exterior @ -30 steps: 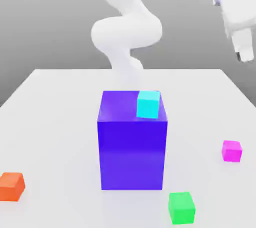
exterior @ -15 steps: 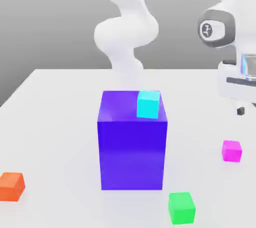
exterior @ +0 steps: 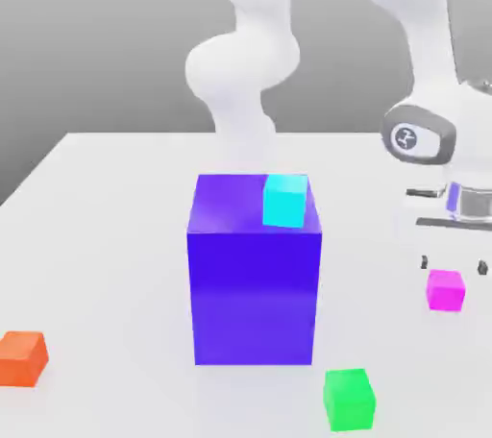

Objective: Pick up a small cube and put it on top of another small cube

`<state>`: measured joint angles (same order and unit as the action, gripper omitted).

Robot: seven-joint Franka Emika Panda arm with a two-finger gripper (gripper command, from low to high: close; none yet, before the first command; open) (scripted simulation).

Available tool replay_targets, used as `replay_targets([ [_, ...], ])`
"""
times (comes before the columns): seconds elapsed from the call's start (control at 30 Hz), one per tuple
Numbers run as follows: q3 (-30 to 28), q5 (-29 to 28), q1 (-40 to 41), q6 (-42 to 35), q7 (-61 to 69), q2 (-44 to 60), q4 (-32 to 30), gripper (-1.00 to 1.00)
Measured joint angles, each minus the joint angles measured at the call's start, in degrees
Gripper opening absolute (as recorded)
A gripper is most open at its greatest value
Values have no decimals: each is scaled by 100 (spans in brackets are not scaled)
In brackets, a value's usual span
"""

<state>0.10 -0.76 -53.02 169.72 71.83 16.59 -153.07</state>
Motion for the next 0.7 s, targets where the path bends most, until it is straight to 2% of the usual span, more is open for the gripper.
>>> replay_targets([
  [0.03, 3, 1, 2, 156, -2, 195, 36, -100],
  [0.27, 2, 9, -1, 179, 8, 237, 44, -100],
  [0.47, -2, 52, 11, -699, 13, -840, -156, -100],
  [0.7, -918, 303, 613, -1358, -1455, -981, 325, -100],
])
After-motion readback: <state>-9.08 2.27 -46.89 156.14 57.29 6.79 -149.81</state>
